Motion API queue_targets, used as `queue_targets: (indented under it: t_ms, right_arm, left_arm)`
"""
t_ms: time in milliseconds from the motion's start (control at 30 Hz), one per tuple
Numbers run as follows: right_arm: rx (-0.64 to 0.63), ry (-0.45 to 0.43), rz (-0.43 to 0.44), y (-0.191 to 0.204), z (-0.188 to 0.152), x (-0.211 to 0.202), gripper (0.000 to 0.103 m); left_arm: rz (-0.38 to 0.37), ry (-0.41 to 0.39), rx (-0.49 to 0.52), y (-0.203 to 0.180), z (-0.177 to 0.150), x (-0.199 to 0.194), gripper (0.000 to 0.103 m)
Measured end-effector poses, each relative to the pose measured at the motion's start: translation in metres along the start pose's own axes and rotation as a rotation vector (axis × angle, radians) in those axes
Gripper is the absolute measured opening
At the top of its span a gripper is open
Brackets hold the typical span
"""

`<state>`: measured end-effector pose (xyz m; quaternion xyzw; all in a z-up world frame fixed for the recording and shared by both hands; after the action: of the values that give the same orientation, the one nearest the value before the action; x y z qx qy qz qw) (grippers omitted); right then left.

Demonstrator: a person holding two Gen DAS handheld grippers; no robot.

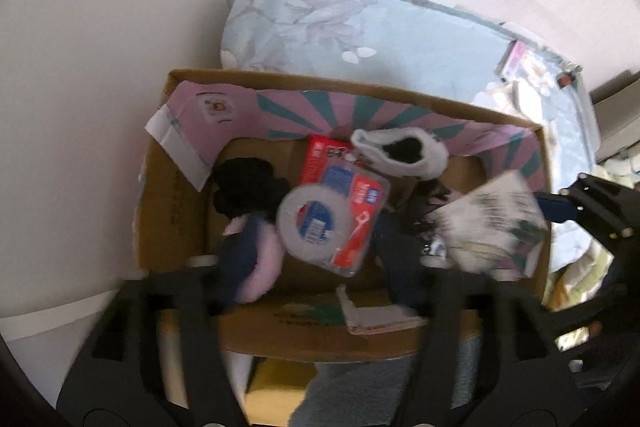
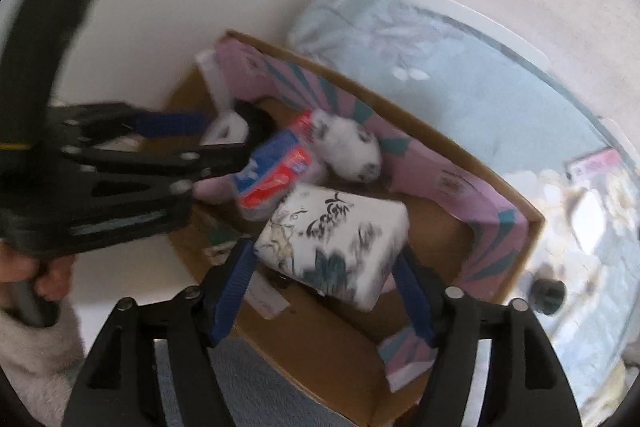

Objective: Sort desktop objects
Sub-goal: 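Carry the tape roll and patterned box into the cardboard box and release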

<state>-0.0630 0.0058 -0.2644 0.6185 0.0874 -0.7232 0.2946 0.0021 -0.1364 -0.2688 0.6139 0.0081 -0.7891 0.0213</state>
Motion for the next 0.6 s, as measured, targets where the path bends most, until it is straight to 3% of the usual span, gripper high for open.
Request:
queue_targets:
  t_ms: [33, 200, 400, 600]
  right_arm:
    - [-0.003, 0.003, -0.01, 0.0, -0.001, 0.0, 0.072]
    - [-0.021, -0.027, -0.009, 0.001, -0.004, -0.01, 0.08]
    - [-0.077, -0.081, -0.117, 0.001, -0.006, -0.025, 0.08]
    - [-0.06, -0.102, -0.113, -0.005, -0.01, -0.035, 0.08]
  left_arm:
    - [0.015, -0.016, 0.0, 0.0, 0.001, -0.003, 0.103]
    - [0.061, -0.082, 0.041, -0.006, 0.009, -0.022, 0.103]
    - [0.05, -0.102, 0.052, -0.013, 0.013, -0.031, 0.103]
    - [0.057, -0.116, 0.062, -0.022, 0.015, -0.037, 0.103]
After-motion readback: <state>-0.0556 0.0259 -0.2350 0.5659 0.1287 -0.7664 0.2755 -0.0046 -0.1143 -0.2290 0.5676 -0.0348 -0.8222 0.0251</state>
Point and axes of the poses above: each gripper's, at about its wrist camera, not at the fingertips, and x roughly the way its jaws point, y to its left, z to its top, the point moved 6 cm from there along x, roughly the way its jaws point, and after that the axes turned 6 degrees about x, right-handed, at the moved point
